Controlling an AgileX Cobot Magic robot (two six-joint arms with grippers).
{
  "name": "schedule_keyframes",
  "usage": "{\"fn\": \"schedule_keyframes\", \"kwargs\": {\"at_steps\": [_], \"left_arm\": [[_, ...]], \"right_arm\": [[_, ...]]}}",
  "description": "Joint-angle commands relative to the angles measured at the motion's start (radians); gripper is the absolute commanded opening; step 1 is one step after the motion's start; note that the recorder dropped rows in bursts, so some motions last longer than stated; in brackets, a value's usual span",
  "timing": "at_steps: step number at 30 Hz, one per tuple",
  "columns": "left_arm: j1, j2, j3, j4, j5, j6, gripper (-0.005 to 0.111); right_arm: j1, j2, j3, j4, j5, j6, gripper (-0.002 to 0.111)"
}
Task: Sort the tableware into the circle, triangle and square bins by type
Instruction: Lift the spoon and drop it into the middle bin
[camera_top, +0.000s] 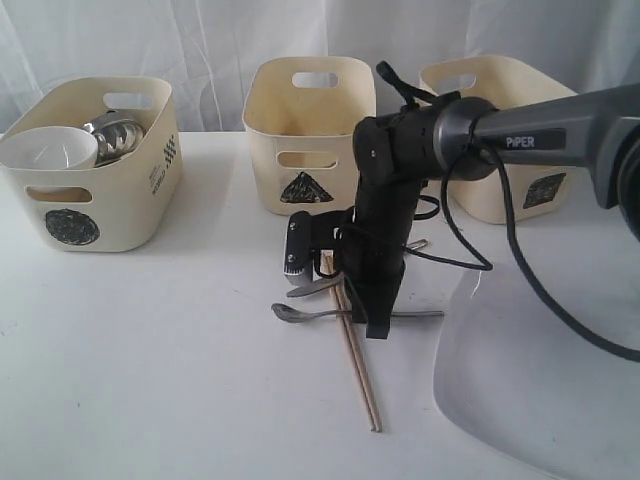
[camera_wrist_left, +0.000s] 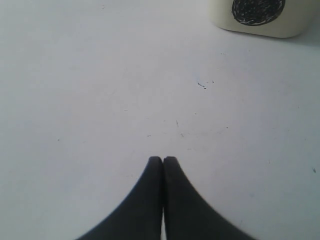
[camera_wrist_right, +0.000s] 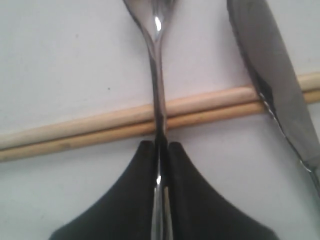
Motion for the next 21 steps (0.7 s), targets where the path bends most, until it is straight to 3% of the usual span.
{"fn": "schedule_keyframes", "kwargs": {"at_steps": [1,6,8,14,18,21], "left_arm": [[-0.001,-0.005,0.013,-0.008,0.018,-0.001,0.0],[-0.001,-0.005,0.013,-0.008,0.018,-0.001,0.0],[-0.001,-0.005,0.013,-0.008,0.018,-0.001,0.0],[-0.001,-0.005,0.013,-0.008,0.018,-0.001,0.0],[-0.001,-0.005,0.013,-0.008,0.018,-0.001,0.0],[-0.001,-0.005,0.013,-0.008,0.018,-0.001,0.0]], "right_arm": [[-0.001,-0.109,0.001,0.025,0.033,-0.008,0.0],[-0.001,-0.227,-0.025,0.066,-0.076,0.004,0.0],[-0.001,-0.258,-0.027,0.066,-0.23,0.049,0.0],[-0.023,-0.253,-0.027,0.066,-0.93,0.374,0.0],[-0.04,-0.194,-0.027,0.066,-1.213,0.549,0.0],[-0.042,-0.101,-0.027,0.066,-1.438,0.561,0.0]]}}
